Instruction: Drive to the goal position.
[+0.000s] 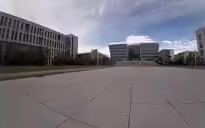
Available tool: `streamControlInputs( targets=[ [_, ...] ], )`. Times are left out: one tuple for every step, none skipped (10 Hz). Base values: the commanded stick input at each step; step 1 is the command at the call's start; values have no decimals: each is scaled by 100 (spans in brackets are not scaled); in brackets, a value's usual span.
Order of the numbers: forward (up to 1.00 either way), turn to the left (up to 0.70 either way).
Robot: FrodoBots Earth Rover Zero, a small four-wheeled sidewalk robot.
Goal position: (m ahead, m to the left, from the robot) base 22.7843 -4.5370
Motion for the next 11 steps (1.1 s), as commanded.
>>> streamControlInputs(
  targets=[
    [4,0],
    [4,0],
    [4,0],
    [4,0],
    [4,0],
    [4,0],
    [4,0],
    [4,0],
    [4,0],
    [4,0],
    [4,0]
  ],
)
